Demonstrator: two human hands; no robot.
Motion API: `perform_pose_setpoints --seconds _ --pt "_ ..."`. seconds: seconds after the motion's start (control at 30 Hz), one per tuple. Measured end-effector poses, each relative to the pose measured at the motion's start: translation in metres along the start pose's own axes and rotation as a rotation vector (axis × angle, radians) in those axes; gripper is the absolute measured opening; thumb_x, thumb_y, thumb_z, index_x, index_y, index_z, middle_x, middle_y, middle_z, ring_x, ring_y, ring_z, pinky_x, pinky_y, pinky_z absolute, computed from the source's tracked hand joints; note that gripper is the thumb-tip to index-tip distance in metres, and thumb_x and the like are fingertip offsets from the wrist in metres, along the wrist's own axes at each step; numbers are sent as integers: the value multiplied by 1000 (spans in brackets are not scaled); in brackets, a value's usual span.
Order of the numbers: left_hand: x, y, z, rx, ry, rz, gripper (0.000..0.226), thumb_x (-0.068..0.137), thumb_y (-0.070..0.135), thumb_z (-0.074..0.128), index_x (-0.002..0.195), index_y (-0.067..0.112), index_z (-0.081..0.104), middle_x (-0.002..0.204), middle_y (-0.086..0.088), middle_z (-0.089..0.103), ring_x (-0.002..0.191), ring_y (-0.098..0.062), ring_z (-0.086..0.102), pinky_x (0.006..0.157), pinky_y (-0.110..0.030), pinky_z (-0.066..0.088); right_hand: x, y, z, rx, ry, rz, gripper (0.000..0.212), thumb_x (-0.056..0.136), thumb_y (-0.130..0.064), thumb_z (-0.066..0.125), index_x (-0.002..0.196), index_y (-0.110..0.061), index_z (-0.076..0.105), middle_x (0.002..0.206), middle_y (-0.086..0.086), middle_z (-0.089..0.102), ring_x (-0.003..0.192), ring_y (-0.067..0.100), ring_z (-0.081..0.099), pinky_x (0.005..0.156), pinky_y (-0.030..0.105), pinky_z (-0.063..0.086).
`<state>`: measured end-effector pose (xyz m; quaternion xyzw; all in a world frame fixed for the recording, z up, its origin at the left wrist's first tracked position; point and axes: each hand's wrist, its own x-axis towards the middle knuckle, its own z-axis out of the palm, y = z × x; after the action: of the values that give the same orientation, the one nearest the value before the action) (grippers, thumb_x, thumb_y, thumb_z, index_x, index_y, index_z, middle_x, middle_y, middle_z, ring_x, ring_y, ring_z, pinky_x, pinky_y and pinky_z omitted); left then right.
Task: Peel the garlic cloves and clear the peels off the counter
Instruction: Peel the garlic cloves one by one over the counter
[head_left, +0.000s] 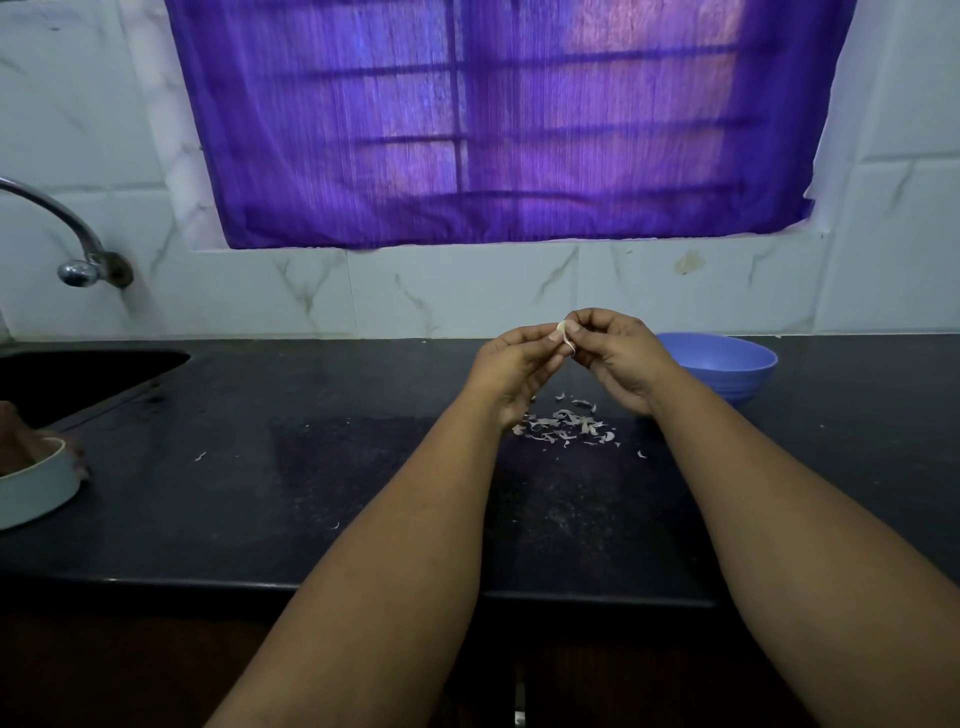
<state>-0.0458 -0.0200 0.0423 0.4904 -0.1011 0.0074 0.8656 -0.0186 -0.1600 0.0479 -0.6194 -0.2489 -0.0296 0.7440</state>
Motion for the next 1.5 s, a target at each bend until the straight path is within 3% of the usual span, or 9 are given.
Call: perform_pose_setpoints --seconds 0.2,0.4,0.53,0.7,0.8,0.93,1.1,1.3,1.5 --pt "1 0 -1 34 27 25 7 87 -5 61 87 0 66 74 -9 72 67 -13 71 70 -18 58 1 1 0 20 0 46 15 96 -4 52 84 -9 59 83 4 59 78 10 55 79 21 46" --pt "6 -14 1 578 171 289 9 95 3 55 90 -2 62 72 -10 66 59 -3 67 64 -17 56 1 7 5 -435 162 16 15 94 -12 59 80 -18 61 81 1 63 79 18 56 76 30 50" --pt "8 -16 -3 760 220 329 9 94 7 55 87 4 60 77 -10 68 70 -15 71 74 -34 60 0 11 6 -607 214 -39 11 86 -22 69 77 -27 65 78 -2 71 78 18 68 86 45 56" --pt "8 -19 -3 930 263 360 9 95 16 50 87 14 55 84 -6 71 85 -22 69 79 -43 57 -1 12 11 -575 216 -70 13 86 -19 70 79 -29 67 75 -2 71 80 20 70 84 49 56" --pt "9 -19 -5 998 276 384 9 94 18 49 86 17 54 87 -6 70 89 -24 67 79 -45 56 -2 13 15 -616 218 -119 14 88 -18 67 84 -32 70 73 -4 69 76 15 68 81 39 58" --pt "10 -19 -6 1066 294 394 10 94 21 48 86 17 53 89 -8 69 90 -26 65 78 -46 55 -4 13 18 -612 241 -155 9 89 -7 65 95 -7 71 75 1 67 67 9 62 73 24 55" --pt "9 -18 -5 1137 314 414 15 93 20 47 93 9 58 88 -10 68 87 -25 63 77 -43 54 -2 15 15 -608 205 -159 8 88 -4 65 93 -7 71 74 -2 67 65 7 61 71 21 55" --pt "14 -22 -8 1109 306 425 12 93 21 47 91 13 56 90 -9 67 87 -27 65 77 -45 55 -2 15 12 -376 158 -52 12 91 -4 62 89 -14 70 78 4 68 70 9 63 67 19 52" --pt "14 -20 -8 1057 330 412 14 93 19 47 96 11 58 93 -10 68 91 -26 64 80 -44 54 -4 12 14 -112 69 32 18 95 -1 54 110 3 64 93 7 67 83 10 66 71 15 53"
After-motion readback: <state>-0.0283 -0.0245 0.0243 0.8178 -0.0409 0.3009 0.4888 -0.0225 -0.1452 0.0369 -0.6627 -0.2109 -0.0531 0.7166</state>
